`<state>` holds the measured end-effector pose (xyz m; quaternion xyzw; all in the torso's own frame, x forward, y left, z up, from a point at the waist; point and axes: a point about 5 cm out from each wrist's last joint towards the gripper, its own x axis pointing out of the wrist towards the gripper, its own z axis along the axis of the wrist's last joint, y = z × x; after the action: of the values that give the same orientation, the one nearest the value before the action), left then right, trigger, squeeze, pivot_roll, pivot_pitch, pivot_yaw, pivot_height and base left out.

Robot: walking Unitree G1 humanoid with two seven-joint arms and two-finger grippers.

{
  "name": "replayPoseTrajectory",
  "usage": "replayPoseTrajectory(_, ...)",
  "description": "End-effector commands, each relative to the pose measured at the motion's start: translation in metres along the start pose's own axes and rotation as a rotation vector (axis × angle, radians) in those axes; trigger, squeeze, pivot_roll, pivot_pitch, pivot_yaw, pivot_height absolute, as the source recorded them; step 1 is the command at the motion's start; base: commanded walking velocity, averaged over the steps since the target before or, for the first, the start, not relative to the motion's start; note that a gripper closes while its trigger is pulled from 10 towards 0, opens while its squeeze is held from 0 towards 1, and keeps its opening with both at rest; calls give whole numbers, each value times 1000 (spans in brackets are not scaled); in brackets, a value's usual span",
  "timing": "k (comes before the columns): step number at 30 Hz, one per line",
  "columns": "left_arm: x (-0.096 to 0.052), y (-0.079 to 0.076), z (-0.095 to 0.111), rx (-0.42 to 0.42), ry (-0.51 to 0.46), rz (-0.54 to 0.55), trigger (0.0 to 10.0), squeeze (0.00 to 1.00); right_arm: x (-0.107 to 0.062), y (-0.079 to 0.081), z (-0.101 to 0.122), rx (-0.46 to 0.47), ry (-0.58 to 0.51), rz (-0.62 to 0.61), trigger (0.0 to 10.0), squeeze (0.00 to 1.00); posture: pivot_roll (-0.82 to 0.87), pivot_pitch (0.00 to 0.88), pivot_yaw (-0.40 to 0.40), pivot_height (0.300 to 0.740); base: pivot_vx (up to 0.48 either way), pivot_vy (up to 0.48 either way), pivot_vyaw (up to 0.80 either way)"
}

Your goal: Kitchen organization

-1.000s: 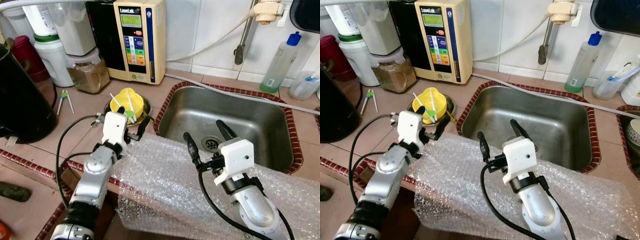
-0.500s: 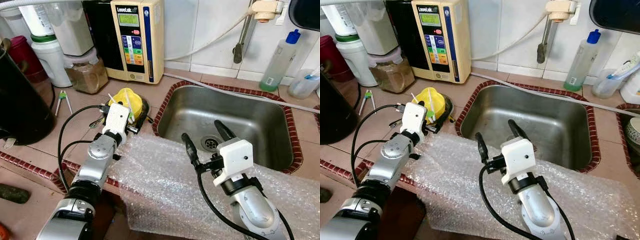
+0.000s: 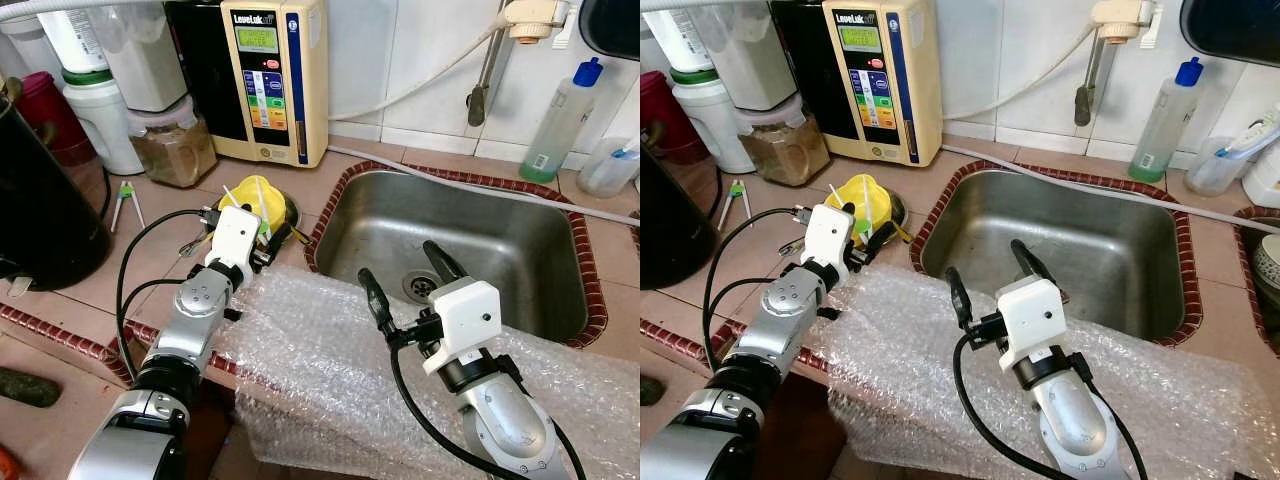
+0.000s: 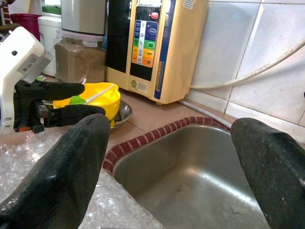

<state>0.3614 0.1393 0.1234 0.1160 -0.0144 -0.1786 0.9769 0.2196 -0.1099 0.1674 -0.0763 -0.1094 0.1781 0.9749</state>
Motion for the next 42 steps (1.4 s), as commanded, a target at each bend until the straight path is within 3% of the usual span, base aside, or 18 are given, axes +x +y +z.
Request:
replayPoseTrajectory(1, -4, 1, -12, -8, 62, -16, 0, 0, 0, 1, 2, -1, -3, 3, 10000, 0, -99, 67, 99, 740, 0, 0, 0)
replayPoseTrajectory(15, -10, 6, -18, 9, 67, 10, 0, 0, 1, 1, 1, -2, -6, 11, 10000, 0, -92, 60, 98, 740, 0, 0, 0)
replayPoseTrajectory(26, -21, 19, -25, 21, 90, 96, 0, 0, 0, 9, 6, 95, -26, 114, 10000, 0, -85, 57, 95, 740, 0, 0, 0)
replayPoseTrajectory(42, -32, 23, -7, 4, -12, 181, 0, 0, 1, 5, 2, 102, -8, 124, 10000, 0, -68, 60, 90, 740, 0, 0, 0)
